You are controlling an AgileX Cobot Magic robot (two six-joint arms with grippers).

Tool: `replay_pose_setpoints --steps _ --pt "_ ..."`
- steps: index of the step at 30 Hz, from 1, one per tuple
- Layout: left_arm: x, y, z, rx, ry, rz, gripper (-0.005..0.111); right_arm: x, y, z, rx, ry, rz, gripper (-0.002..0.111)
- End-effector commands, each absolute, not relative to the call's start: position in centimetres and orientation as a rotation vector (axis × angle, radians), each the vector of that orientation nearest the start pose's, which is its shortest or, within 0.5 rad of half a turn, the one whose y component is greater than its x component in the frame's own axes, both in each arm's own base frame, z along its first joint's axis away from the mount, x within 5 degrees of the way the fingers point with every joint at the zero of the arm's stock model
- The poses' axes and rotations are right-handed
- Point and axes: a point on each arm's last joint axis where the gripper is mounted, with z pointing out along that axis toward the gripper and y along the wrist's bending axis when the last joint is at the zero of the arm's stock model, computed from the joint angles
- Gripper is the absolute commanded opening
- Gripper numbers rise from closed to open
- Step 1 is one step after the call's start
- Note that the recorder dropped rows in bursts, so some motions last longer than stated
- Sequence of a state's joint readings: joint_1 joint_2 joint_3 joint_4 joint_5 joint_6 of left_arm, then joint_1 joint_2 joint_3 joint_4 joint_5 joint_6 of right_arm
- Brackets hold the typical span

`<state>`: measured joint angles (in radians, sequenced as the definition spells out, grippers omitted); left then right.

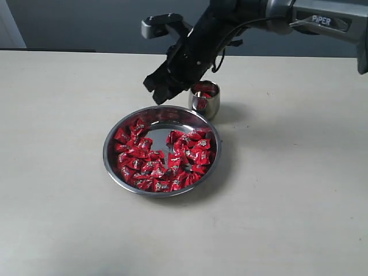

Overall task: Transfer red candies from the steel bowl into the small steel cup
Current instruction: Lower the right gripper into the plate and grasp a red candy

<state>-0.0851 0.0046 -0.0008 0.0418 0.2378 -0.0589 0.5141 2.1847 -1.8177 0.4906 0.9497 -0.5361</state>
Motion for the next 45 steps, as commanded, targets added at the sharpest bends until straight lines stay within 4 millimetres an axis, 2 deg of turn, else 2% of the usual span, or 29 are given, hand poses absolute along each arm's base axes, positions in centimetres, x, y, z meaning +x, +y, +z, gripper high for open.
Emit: replay_pose_setpoints --steps 1,7,14,19,20,25,31,36,45 --pt "5.5 -0.4 19.2 0.055 1.715 -0.074 0.000 38.6 27.6 19.4 -1.255 2.503 0.512 0.033" --pt "5.5 -0.4 19.2 0.055 1.715 -0.074 0.000 37.5 28.8 17.7 -1.309 2.566 0.597 0.033" --pt "5.5 -0.4 19.2 0.055 1.715 -0.074 0.000 36.3 30.7 16.7 -1.428 2.498 0.655 0.033" --pt "5.5 -0.4 19.2 0.055 1.715 -0.074 0.000 35.9 31.6 16.0 -1.458 2.476 0.670 0.053" --pt "5.5 -0.4 19.2 0.055 1.715 -0.074 0.000 35.9 31.7 15.8 -1.459 2.470 0.661 0.054" --pt "5.5 -0.4 19.2 0.055 1.715 -0.074 0.000 36.0 32.1 15.0 -1.453 2.466 0.645 0.051" --pt "5.5 -0.4 19.2 0.055 1.715 -0.074 0.000 36.1 32.2 13.1 -1.451 2.504 0.646 0.051" --pt "5.5 -0.4 19.2 0.055 1.715 -0.074 0.000 36.3 32.2 13.0 -1.437 2.489 0.629 0.051" --pt "5.5 -0.4 19.2 0.055 1.715 -0.074 0.000 36.4 32.2 13.0 -1.432 2.485 0.627 0.030"
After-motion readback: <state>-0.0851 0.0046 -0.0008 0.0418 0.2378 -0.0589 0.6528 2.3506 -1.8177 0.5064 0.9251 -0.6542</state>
